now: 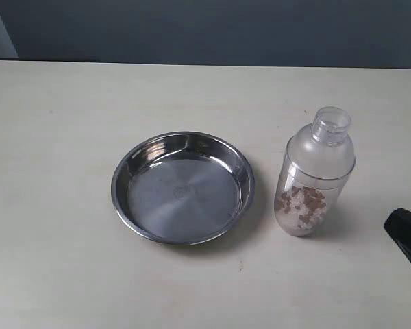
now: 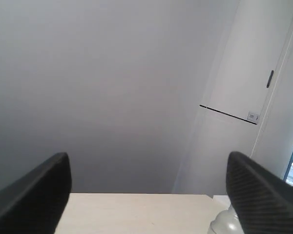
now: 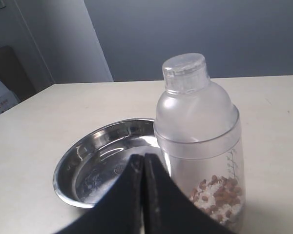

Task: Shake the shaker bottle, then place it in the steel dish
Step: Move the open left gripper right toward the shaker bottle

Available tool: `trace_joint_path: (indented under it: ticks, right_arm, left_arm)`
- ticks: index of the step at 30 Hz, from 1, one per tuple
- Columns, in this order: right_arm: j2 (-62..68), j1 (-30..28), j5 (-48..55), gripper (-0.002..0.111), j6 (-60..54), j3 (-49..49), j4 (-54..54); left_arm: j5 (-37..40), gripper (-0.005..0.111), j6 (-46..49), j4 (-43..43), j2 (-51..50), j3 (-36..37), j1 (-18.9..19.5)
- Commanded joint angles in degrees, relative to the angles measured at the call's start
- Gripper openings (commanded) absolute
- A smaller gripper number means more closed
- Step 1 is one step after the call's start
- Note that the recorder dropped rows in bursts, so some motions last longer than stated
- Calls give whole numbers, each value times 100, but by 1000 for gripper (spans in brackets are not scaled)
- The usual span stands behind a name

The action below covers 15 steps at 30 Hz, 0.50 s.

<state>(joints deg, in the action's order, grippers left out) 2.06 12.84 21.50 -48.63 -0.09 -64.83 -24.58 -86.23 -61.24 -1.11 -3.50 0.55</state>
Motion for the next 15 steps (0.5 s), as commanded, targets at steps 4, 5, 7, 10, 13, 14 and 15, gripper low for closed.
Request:
trace_joint_path:
  ticks: [4,5,7,10,13,14,15]
  right_arm:
    - [-21,-17,-27,-1,-20,9,23]
    - [-21,-17,-27,-1,-20,9,23]
    - [-21,-17,-27,-1,-20,9,23]
    - [-21,-17,-27,-1,-20,9,23]
    - [-21,-17,-27,-1,-20,9,23]
    - [-21,-17,-27,-1,-20,9,23]
    - [-21,-17,-27,-1,-20,9,23]
  left_arm:
    - [-733,81,845,16,-1131,-522,-42]
    - [-810,81,922,16,-1294,-615,-42]
    - [-878,81,1115,6,-1712,-858,-42]
    - [-989,81,1494,1,-2415,-1161,-42]
    - [-1571,81,1786,-9,-3175,-1393,-42]
    - [-1797,81,1888,-48,-3477,-1443,-42]
    - [-1956,81,2008,-48,-3731,-1471,-42]
